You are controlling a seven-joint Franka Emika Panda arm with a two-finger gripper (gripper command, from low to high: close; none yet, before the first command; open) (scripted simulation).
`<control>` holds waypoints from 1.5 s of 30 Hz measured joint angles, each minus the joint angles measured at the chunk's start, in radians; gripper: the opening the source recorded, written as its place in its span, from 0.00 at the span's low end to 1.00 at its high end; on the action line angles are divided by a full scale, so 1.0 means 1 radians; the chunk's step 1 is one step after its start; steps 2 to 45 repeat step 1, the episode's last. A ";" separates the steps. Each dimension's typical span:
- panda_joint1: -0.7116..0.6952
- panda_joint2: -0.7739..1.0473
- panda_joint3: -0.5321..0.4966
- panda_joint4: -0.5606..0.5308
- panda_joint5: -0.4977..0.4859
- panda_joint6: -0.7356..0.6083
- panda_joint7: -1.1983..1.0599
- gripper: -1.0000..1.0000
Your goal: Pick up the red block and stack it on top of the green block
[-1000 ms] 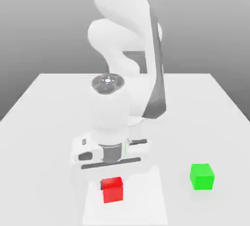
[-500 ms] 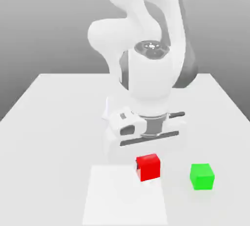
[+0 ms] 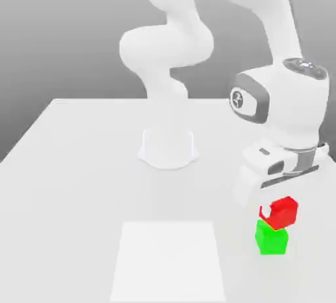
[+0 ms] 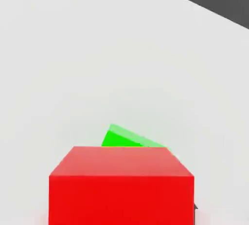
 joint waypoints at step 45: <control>0.000 0.000 0.000 0.000 0.000 0.000 0.000 1.00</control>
